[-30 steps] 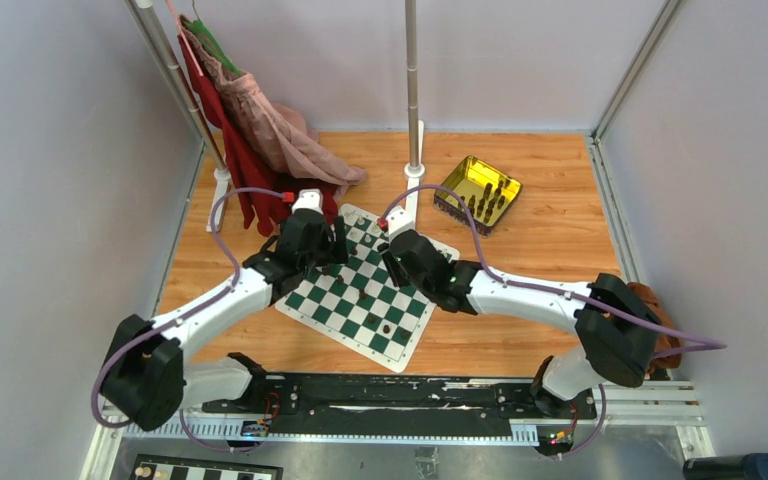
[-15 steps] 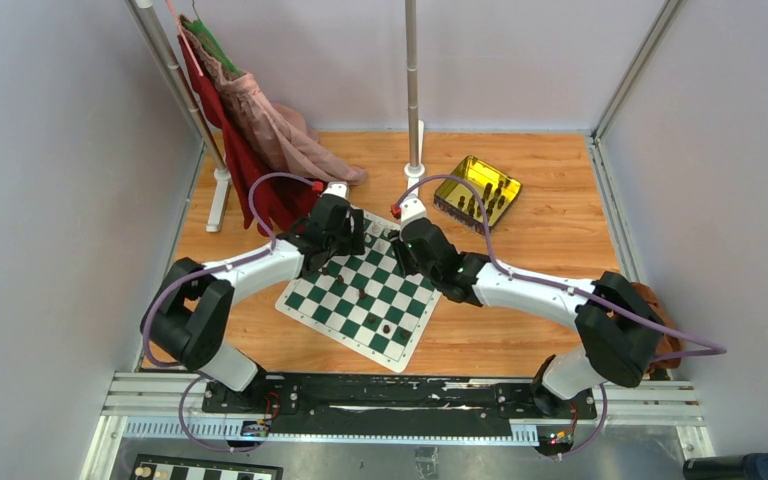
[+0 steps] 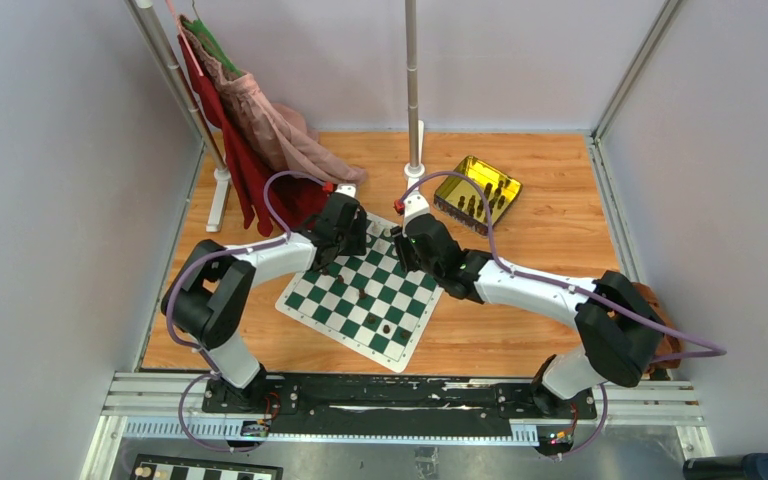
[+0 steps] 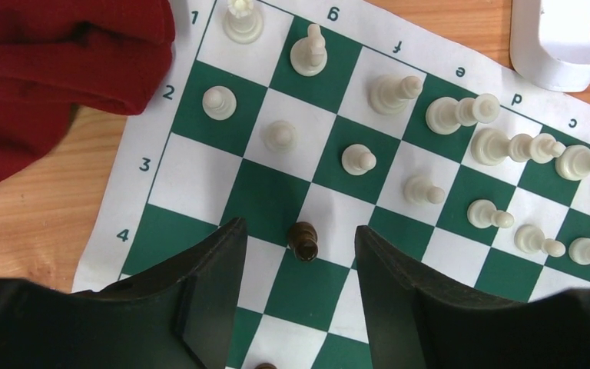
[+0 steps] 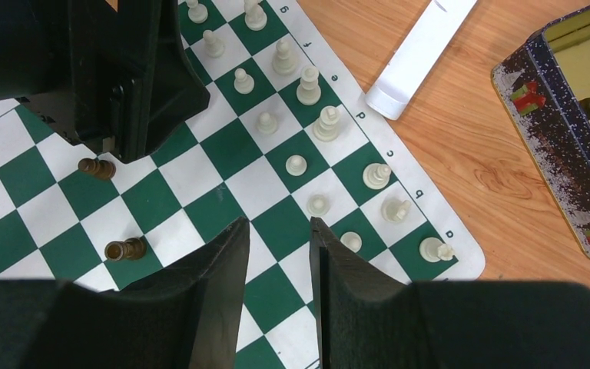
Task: Set up the chess pieces on the board
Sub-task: Pick up the chess piece from the chessboard.
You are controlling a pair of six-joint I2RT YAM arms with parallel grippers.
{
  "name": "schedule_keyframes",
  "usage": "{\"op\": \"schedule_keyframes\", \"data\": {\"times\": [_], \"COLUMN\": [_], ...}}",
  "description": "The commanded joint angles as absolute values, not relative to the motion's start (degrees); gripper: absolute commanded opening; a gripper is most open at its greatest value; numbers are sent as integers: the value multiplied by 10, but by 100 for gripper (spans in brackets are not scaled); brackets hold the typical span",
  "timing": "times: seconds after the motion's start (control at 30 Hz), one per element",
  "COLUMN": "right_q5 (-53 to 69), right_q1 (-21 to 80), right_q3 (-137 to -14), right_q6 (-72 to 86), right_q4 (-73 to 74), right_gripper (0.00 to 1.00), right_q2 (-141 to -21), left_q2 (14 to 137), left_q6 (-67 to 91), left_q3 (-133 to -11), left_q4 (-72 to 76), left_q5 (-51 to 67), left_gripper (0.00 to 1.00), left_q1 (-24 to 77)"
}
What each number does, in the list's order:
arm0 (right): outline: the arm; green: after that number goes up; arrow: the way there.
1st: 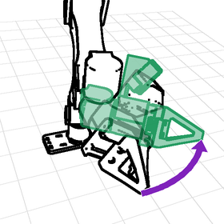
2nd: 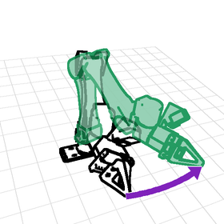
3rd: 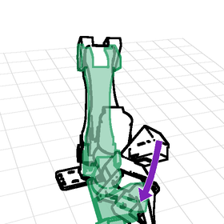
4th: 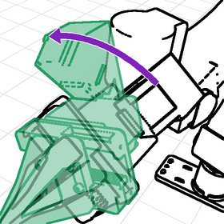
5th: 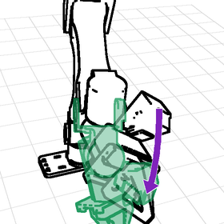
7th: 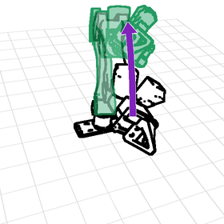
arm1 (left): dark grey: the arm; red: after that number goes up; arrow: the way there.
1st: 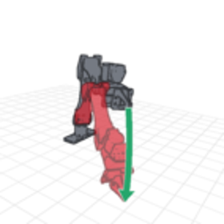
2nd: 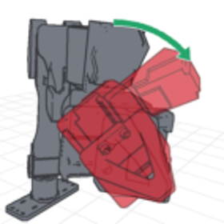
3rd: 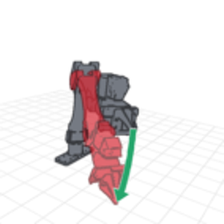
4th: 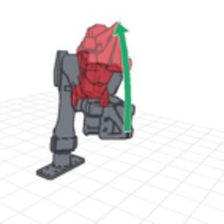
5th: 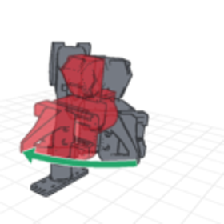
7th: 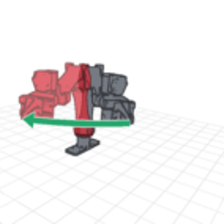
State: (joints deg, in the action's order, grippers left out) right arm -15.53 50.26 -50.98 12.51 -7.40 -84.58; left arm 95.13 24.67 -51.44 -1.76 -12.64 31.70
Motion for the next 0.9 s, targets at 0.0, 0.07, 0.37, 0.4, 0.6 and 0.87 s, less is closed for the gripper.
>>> {"op": "schedule_keyframes", "data": {"times": [0.0,0.07,0.37,0.4,0.6,0.87], "right_q5": [-148,-146,-144,-143,-140,-141], "right_q1": [492,492,489,490,489,490], "right_q3": [-505,-504,-501,-501,-500,-497], "right_q6": [135,135,138,138,140,141], "right_q4": [-89,-90,-93,-93,-94,-94], "right_gripper": [39,39,39,39,39,39], "right_q2": [-845,-845,-849,-850,-851,-849], "left_q2": [961,963,972,972,970,972], "left_q6": [245,246,249,249,250,251], "left_q3": [-533,-533,-533,-532,-530,-530], "left_q4": [-10,-11,-18,-18,-21,-21], "left_q5": [-131,-133,-138,-141,-145,-145], "left_gripper": [59,58,47,46,41,35], "left_q1": [321,322,327,327,329,330]}}
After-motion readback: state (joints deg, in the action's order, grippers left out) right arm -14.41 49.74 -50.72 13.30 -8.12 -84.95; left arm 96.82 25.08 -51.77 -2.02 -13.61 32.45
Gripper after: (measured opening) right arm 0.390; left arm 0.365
